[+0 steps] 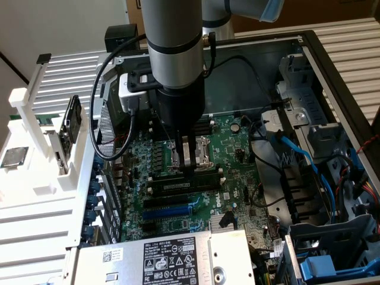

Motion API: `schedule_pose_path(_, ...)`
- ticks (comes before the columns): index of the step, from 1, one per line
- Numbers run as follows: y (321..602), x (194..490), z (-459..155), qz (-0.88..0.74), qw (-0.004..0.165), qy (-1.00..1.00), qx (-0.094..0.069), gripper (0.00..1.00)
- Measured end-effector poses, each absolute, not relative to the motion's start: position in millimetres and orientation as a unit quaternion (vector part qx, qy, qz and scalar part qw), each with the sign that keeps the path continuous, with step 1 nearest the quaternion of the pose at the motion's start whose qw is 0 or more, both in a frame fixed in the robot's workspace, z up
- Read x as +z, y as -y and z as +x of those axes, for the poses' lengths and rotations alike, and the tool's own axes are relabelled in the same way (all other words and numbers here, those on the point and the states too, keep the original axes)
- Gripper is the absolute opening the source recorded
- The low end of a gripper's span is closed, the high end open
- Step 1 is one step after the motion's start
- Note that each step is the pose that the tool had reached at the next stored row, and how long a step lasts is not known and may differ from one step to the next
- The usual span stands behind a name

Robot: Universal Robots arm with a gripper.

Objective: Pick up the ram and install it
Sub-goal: 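Press down the ram until it locks into place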

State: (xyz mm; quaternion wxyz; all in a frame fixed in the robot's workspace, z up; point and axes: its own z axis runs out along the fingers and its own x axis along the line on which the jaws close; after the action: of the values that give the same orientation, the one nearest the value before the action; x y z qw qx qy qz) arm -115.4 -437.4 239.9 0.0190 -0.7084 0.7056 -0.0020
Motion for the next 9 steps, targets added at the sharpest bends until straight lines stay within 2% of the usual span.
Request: schedule_pose_path(9,435.9,239.1,-115.9,-0.708,0.019,-0.706,-0.003,0.10)
